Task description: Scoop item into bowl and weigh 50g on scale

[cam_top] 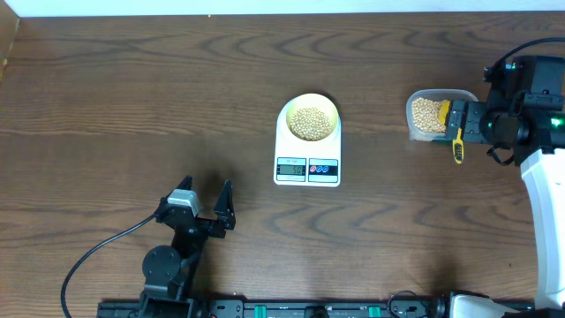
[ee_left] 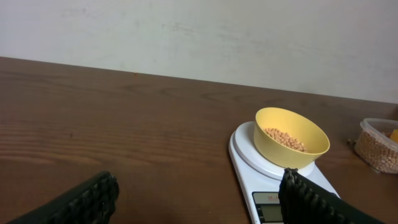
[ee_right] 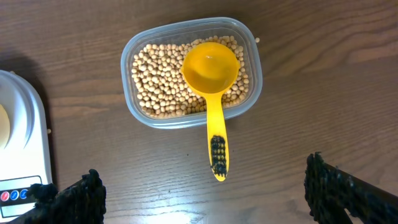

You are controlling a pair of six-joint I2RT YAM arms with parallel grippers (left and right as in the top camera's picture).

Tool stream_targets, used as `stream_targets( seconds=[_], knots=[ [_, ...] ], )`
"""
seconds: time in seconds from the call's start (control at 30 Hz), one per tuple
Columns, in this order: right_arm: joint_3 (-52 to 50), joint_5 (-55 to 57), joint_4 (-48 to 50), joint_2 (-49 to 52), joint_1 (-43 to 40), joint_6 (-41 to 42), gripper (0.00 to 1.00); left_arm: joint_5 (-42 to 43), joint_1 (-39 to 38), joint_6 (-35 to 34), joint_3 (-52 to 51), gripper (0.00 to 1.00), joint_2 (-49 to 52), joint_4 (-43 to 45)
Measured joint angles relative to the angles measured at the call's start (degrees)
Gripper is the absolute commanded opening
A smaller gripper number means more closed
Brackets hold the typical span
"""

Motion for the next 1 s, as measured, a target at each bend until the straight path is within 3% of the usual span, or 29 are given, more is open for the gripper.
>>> stream_targets(
  seconds=[1.0],
  knots=[
    [0.00,0.00,0.00,0.00,0.00,0.00,0.99,-0.02,0.00,4.98,0.07,0.85,0.00,-0.20]
  ],
)
